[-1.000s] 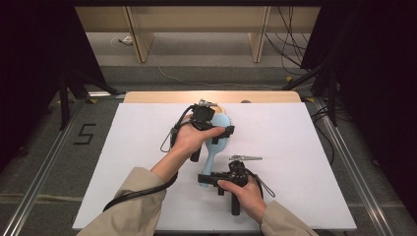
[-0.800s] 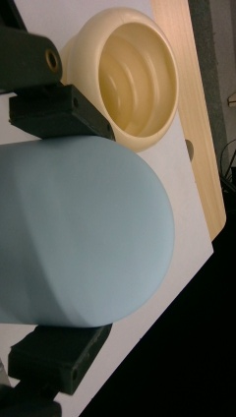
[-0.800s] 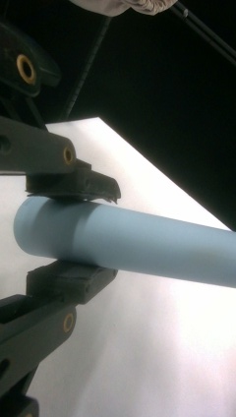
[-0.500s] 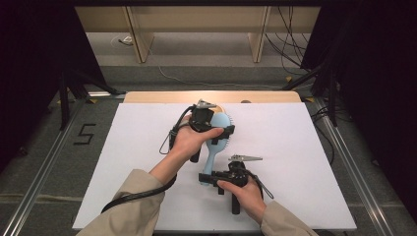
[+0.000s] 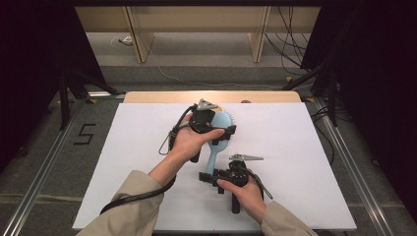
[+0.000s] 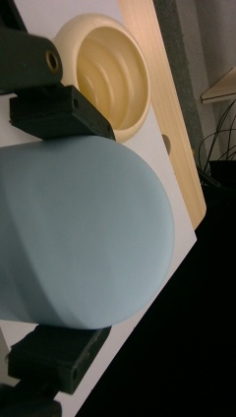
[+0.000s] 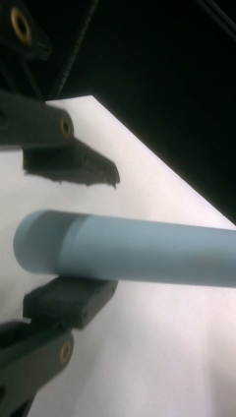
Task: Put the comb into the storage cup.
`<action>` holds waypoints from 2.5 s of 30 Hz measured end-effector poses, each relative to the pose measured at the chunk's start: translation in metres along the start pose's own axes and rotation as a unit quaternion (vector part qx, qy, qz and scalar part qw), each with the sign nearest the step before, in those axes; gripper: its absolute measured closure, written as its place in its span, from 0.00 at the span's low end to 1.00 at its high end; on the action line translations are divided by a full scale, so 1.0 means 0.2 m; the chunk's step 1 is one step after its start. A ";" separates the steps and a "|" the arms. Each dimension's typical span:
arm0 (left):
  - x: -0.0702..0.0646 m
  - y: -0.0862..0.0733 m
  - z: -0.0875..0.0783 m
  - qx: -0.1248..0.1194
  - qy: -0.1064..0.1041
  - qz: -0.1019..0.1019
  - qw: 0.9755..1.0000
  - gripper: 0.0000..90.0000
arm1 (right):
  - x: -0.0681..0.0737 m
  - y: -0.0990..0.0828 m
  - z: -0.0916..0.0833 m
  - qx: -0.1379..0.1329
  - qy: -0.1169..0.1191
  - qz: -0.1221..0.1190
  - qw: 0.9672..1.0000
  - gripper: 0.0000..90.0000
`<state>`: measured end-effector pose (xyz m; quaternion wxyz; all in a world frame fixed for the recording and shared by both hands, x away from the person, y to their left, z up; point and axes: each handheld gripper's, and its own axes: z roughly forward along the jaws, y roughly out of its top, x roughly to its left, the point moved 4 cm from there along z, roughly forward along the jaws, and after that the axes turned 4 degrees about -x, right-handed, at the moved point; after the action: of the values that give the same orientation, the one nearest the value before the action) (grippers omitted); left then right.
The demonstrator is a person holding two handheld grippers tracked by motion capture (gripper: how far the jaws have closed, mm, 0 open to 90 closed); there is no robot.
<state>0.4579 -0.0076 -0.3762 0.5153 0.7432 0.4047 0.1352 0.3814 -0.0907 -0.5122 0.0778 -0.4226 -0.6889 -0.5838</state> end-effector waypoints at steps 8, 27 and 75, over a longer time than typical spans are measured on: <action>0.01 0.02 -0.02 -0.016 0.018 0.016 1.000 0.22 | -0.01 0.02 -0.01 -0.020 -0.030 -0.028 0.999 0.24; 0.07 0.04 -0.05 -0.046 0.058 0.026 0.997 0.22 | -0.03 0.10 -0.07 -0.060 -0.099 -0.098 0.988 0.17; 0.21 0.14 -0.15 -0.108 0.099 0.017 0.989 0.22 | -0.14 0.15 -0.28 -0.051 -0.152 -0.133 0.978 0.17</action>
<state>0.4796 0.0382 -0.3475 0.5476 0.6729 0.4242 0.2598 0.3969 -0.1535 -0.4901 -0.1274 -0.4144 -0.7118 -0.5527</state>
